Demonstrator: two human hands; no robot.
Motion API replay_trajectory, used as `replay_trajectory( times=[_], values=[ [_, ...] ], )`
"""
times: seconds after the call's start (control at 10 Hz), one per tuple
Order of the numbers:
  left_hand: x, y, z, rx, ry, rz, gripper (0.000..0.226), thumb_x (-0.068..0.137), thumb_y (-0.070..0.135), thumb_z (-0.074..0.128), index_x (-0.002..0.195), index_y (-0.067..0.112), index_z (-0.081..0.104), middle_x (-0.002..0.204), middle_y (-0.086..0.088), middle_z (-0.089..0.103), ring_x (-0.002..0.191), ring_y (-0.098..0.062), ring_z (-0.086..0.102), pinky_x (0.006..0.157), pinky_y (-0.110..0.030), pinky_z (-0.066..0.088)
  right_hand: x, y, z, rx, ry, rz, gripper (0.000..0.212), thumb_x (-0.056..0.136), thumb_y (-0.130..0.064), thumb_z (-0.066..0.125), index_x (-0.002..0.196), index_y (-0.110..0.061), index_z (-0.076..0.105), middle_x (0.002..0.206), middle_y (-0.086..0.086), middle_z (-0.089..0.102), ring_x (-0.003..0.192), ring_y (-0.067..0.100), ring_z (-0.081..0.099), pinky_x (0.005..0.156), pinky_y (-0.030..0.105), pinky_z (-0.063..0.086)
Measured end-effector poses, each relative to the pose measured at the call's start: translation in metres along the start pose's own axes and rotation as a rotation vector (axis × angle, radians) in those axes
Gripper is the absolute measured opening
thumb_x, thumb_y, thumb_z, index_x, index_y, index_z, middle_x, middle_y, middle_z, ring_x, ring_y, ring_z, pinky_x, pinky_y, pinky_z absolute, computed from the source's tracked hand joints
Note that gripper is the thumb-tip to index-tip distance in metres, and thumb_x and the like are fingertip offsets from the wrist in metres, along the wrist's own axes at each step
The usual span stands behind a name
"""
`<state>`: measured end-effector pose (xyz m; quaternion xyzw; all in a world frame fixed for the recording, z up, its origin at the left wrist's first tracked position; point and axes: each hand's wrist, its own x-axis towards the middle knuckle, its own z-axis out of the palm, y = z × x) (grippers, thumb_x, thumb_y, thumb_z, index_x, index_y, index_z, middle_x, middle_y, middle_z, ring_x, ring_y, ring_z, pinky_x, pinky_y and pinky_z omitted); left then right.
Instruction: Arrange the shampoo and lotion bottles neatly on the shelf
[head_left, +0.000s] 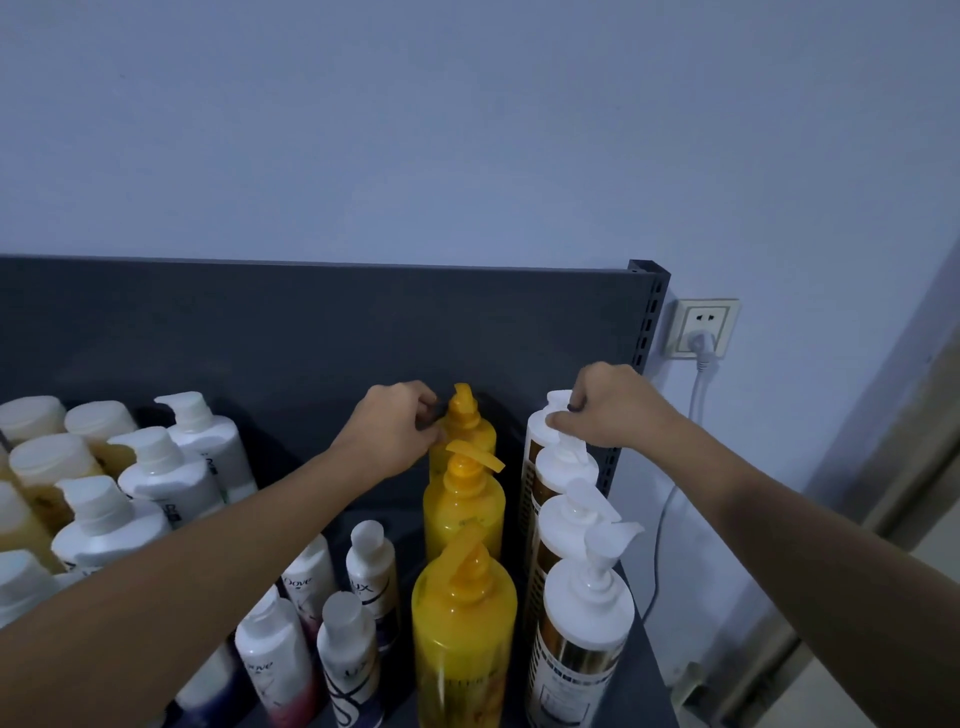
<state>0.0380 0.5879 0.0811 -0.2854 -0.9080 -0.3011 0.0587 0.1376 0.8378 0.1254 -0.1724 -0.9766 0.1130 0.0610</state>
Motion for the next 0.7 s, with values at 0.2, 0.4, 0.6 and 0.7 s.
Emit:
replay_trajectory(
  times=[0.2, 0.4, 0.6, 0.7],
  values=[
    [-0.015, 0.004, -0.009, -0.042, 0.009, -0.011, 0.050, 0.089, 0.030, 0.080, 0.133, 0.013, 0.063, 0.117, -0.001, 0.072, 0.104, -0.014, 0.068, 0.094, -0.033, 0.059, -0.011, -0.013, 0.009, -0.064, -0.043, -0.031, 0.054, 0.072, -0.043, 0.087, 0.106, -0.003, 0.074, 0.093, 0.010, 0.075, 0.081, 0.025, 0.071, 0.070, 0.032, 0.057],
    [-0.024, 0.004, -0.015, -0.022, 0.001, -0.015, 0.049, 0.090, 0.031, 0.079, 0.134, 0.015, 0.063, 0.117, 0.001, 0.071, 0.102, -0.011, 0.067, 0.092, -0.029, 0.058, -0.010, -0.013, 0.008, -0.078, -0.036, -0.051, 0.049, 0.074, -0.041, 0.087, 0.109, -0.007, 0.078, 0.097, 0.008, 0.076, 0.079, 0.021, 0.067, 0.068, 0.028, 0.053],
    [-0.033, 0.001, -0.025, -0.016, 0.004, -0.038, 0.047, 0.091, 0.033, 0.077, 0.133, 0.016, 0.064, 0.115, 0.002, 0.072, 0.100, -0.010, 0.067, 0.093, -0.030, 0.058, -0.006, -0.010, 0.014, -0.111, -0.051, -0.060, 0.052, 0.076, -0.046, 0.083, 0.111, -0.008, 0.075, 0.101, 0.008, 0.074, 0.085, 0.023, 0.070, 0.076, 0.033, 0.059],
    [-0.039, 0.000, -0.036, -0.028, 0.022, -0.059, 0.044, 0.093, 0.035, 0.074, 0.131, 0.015, 0.065, 0.112, 0.003, 0.072, 0.097, -0.009, 0.066, 0.090, -0.027, 0.056, -0.008, -0.013, 0.013, -0.130, -0.020, -0.058, 0.052, 0.081, -0.055, 0.073, 0.112, -0.013, 0.074, 0.101, 0.005, 0.074, 0.086, 0.023, 0.070, 0.080, 0.039, 0.062]
  ],
)
